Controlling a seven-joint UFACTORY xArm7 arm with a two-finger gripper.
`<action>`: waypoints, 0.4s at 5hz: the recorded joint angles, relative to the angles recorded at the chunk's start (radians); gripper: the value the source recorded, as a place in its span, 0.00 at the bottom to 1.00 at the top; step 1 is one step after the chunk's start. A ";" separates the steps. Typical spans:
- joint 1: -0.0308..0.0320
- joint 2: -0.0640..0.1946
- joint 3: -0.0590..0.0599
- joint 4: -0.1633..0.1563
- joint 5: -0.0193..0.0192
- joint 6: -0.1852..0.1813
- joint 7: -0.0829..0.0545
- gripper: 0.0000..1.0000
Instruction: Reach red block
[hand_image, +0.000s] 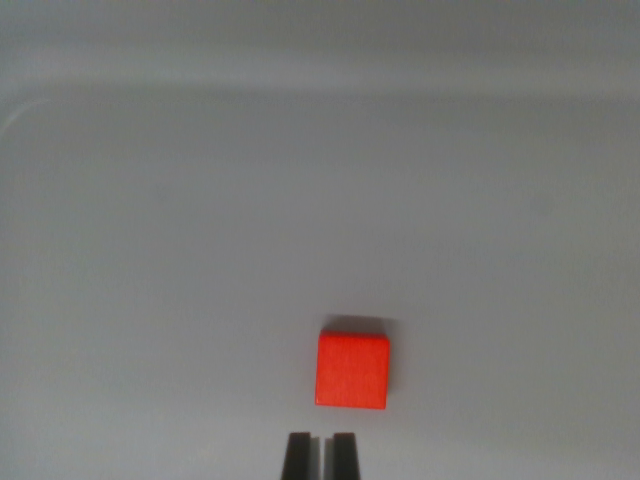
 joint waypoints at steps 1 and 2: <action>0.0000 0.000 0.000 0.000 0.0000 0.000 0.000 0.00; -0.0010 0.013 -0.001 -0.033 0.0011 -0.045 0.000 0.00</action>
